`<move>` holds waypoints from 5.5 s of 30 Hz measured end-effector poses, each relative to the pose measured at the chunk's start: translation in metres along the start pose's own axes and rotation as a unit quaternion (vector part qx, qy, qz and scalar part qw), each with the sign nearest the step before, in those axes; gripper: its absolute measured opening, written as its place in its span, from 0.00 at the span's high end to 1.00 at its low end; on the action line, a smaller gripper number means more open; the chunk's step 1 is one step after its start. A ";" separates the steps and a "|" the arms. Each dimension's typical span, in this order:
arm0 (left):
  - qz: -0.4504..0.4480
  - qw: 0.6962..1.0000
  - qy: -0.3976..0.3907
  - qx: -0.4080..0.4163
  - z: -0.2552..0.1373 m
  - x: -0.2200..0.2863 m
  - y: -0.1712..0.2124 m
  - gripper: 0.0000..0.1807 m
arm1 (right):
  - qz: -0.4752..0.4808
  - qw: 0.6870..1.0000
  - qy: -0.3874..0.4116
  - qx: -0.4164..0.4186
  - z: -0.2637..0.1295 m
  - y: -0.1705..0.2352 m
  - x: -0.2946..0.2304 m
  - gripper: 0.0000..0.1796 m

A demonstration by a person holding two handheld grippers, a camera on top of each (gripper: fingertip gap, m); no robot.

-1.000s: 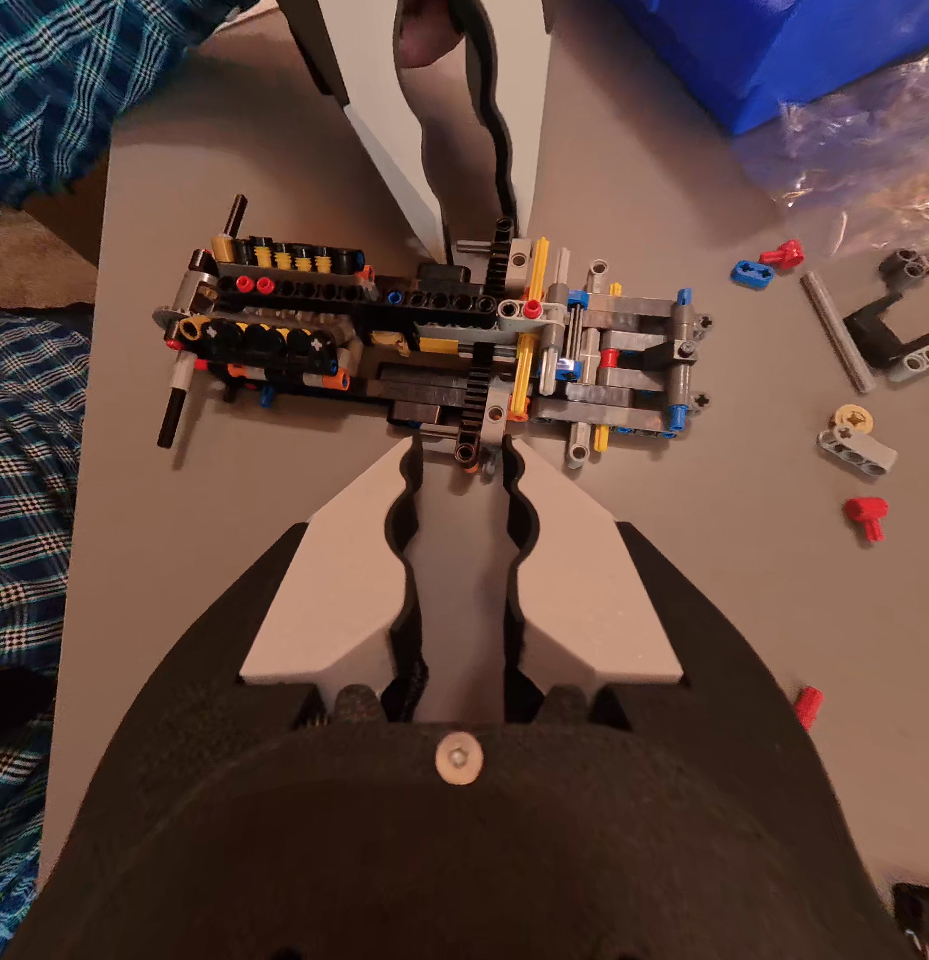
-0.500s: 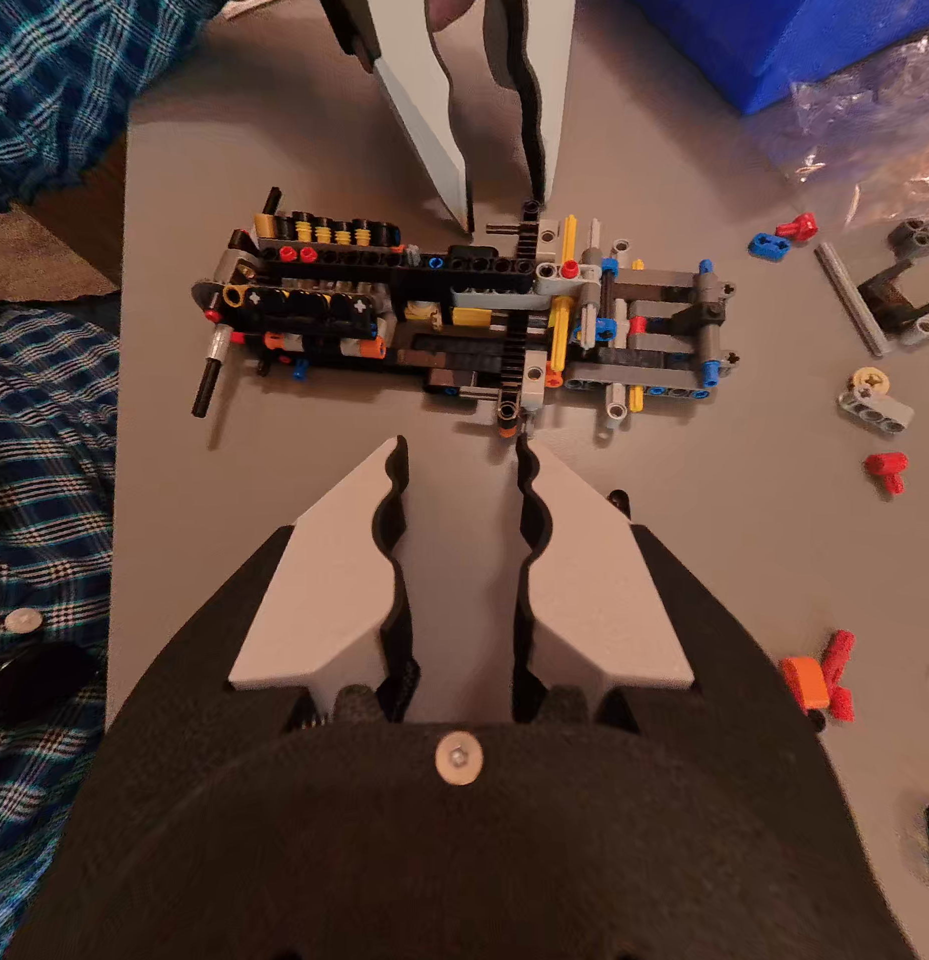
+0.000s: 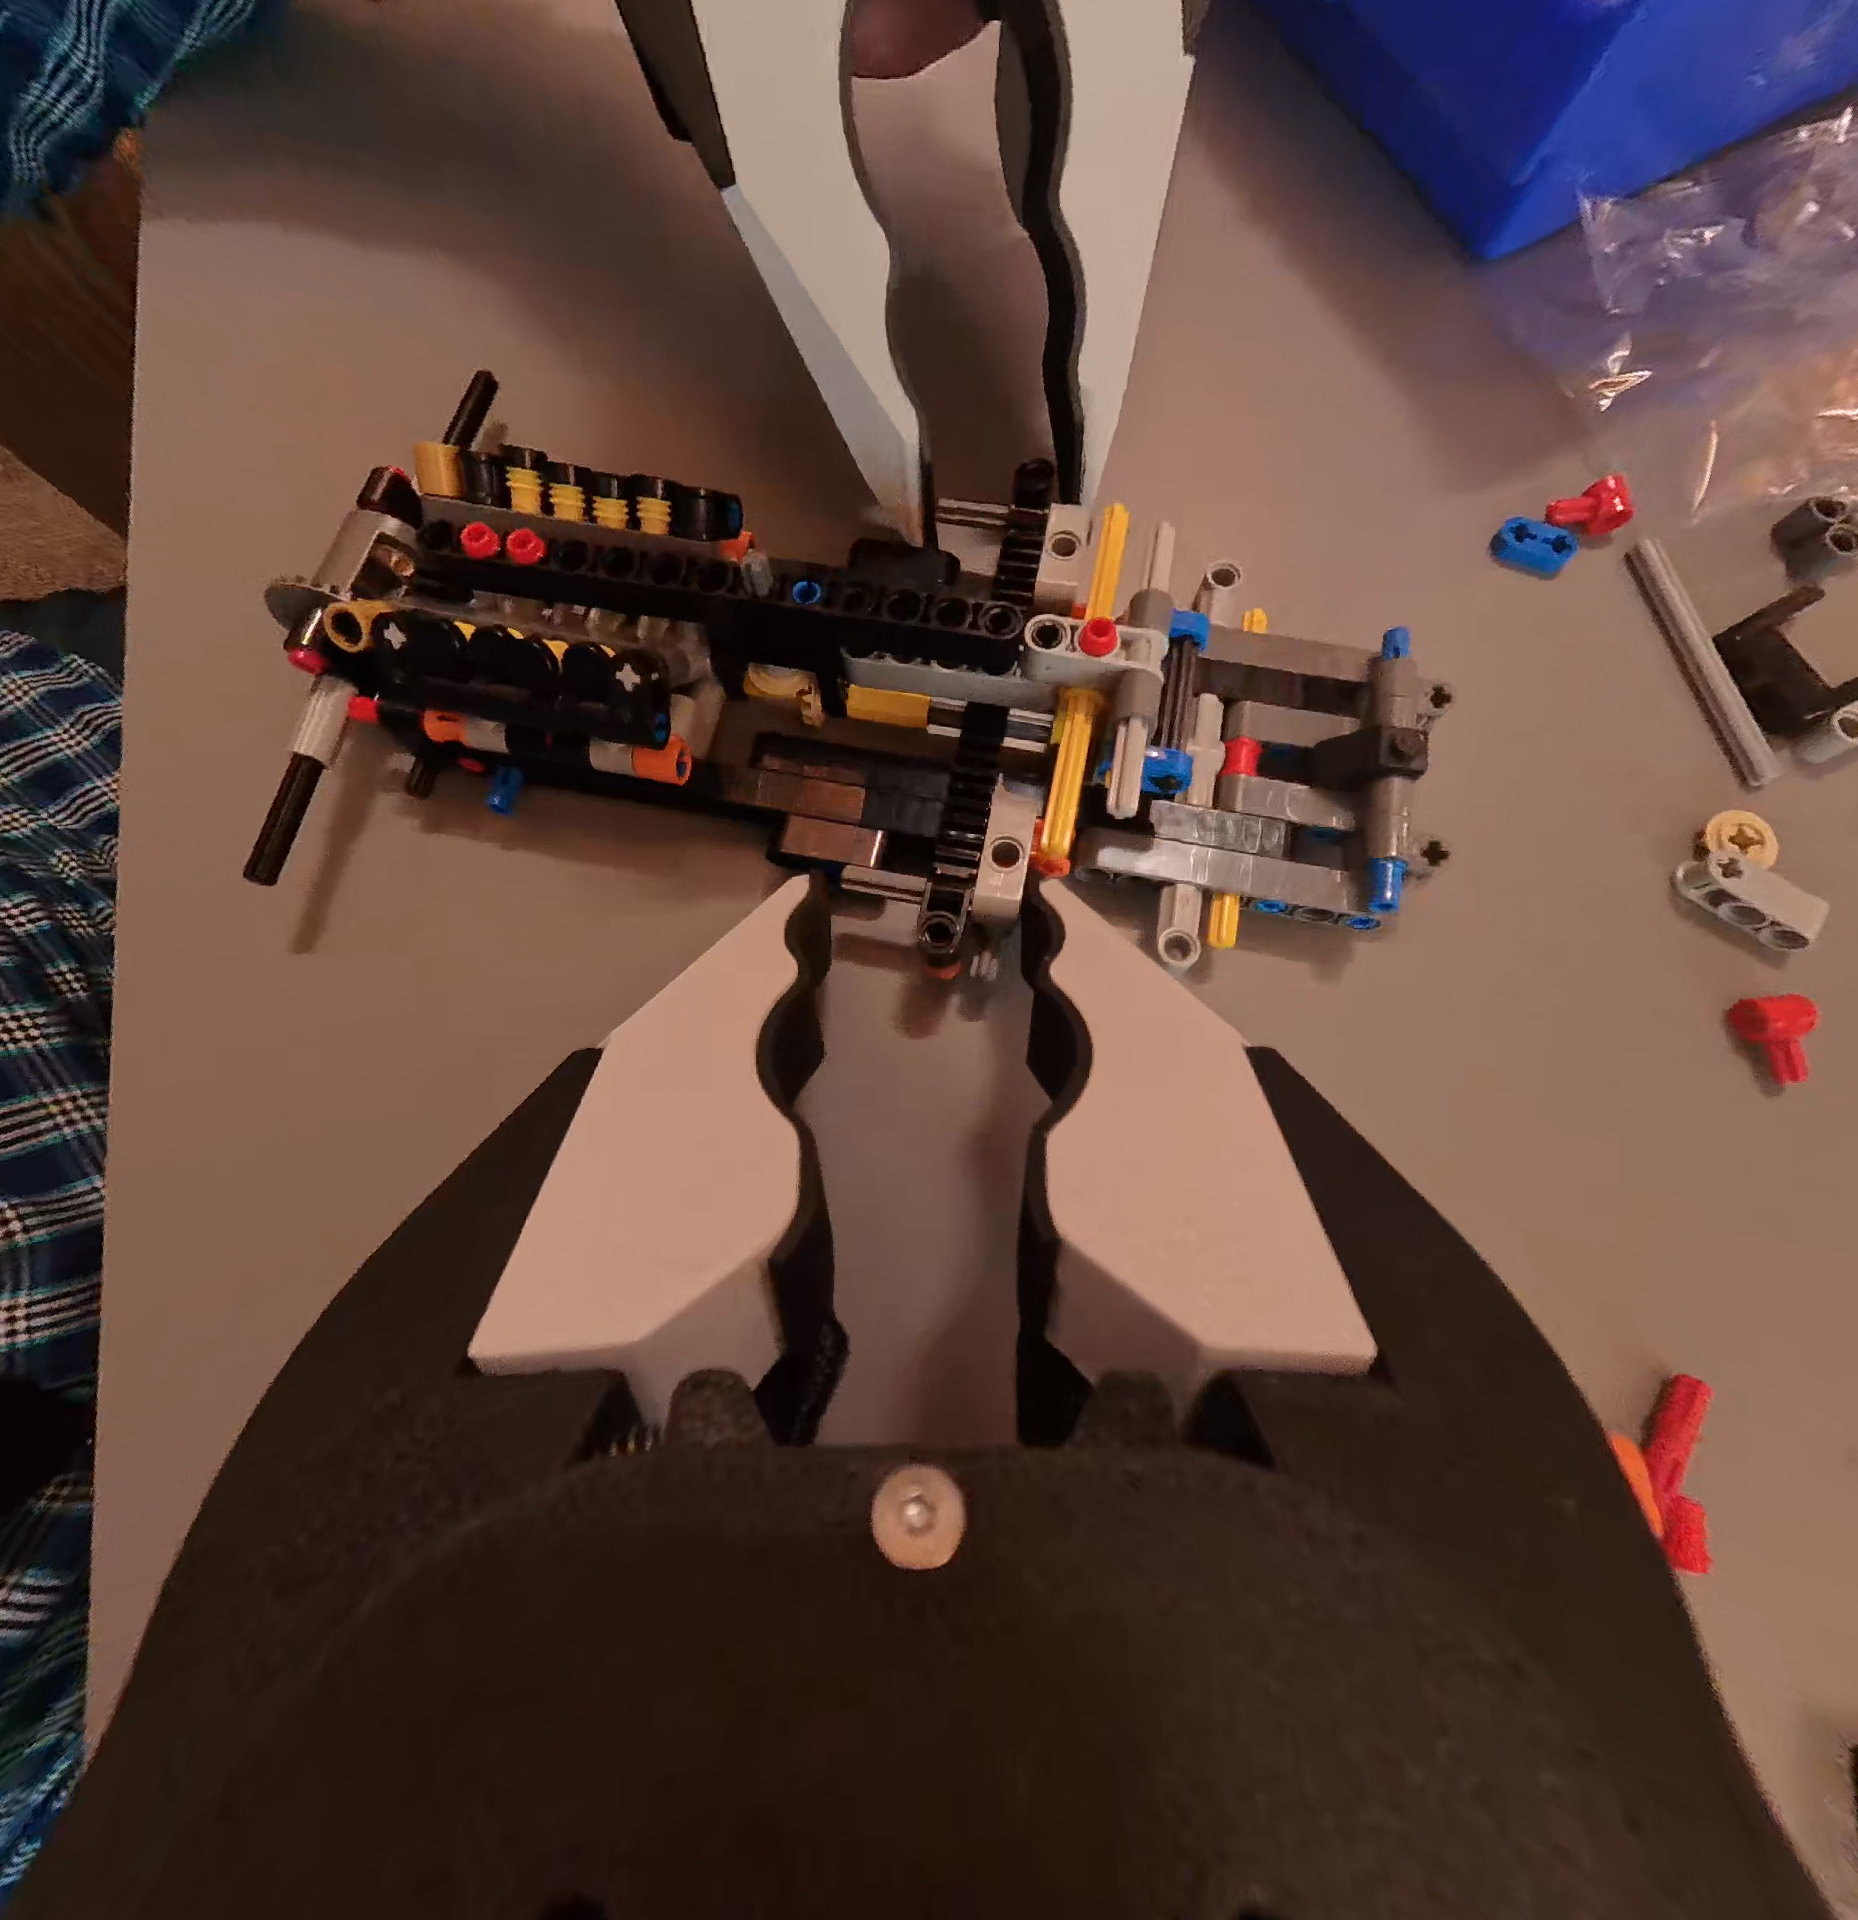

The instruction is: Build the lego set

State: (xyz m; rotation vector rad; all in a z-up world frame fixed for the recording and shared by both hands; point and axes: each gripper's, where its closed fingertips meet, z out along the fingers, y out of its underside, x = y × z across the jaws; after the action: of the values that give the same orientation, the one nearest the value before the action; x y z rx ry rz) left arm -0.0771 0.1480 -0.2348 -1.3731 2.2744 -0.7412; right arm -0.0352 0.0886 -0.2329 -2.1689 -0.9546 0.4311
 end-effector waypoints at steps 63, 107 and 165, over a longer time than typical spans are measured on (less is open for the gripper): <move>-0.052 0.986 0.093 0.125 -0.016 0.018 -0.041 0.88 | -0.044 0.996 -0.079 0.004 -0.017 0.016 -0.005 0.85; -0.053 0.990 0.106 0.076 0.002 0.018 -0.014 0.88 | -0.048 0.997 -0.062 0.018 -0.023 0.016 0.002 0.77; -0.068 0.990 -0.102 0.064 -0.019 -0.039 -0.018 0.67 | -0.002 0.956 0.253 0.147 -0.146 0.048 0.126 0.75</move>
State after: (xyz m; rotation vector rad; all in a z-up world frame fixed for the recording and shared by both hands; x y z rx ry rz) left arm -0.0582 0.1809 -0.2069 -1.4805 1.9595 -0.7391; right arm 0.1531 0.0896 -0.1688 -1.8679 -0.5671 0.0023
